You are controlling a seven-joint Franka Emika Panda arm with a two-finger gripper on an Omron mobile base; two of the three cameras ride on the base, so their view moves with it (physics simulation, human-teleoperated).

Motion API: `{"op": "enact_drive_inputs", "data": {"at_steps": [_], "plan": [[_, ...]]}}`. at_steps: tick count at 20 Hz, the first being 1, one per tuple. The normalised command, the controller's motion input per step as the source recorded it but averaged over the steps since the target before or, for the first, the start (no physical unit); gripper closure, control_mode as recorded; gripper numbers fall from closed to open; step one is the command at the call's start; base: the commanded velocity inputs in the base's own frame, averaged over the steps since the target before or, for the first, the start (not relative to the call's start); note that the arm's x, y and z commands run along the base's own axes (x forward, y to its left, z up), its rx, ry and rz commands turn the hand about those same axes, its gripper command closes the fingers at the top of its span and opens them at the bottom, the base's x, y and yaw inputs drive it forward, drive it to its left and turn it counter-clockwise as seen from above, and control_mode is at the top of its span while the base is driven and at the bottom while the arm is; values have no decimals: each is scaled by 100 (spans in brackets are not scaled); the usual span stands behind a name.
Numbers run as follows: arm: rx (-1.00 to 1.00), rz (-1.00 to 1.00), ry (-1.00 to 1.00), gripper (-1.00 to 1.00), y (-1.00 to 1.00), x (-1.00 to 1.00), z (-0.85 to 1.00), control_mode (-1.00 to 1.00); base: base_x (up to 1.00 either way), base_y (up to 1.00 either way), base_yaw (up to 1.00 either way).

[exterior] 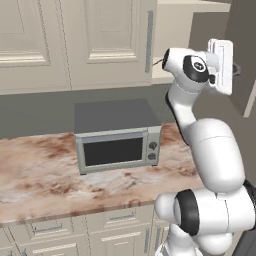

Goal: Open the cabinet and move the ladle to the pot. Then close the cabinet.

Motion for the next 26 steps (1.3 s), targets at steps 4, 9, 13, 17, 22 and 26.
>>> {"op": "enact_drive_inputs", "data": {"at_steps": [4, 9, 13, 17, 22, 26], "plan": [[5, -8, -2, 100, -62, 10, -43, -100, 0, 0, 0], [5, -1, 0, 100, -57, 57, -18, -100, 0, 0, 0], [0, 0, 0, 100, -12, 15, 0, -100, 0, 0, 0], [-9, 8, -3, 100, 59, -33, 0, -100, 0, 0, 0], [-17, 21, 3, 100, 85, -29, 18, -100, 0, 0, 0], [-10, 26, 22, 100, 47, -17, 38, -100, 0, 0, 0]]}}
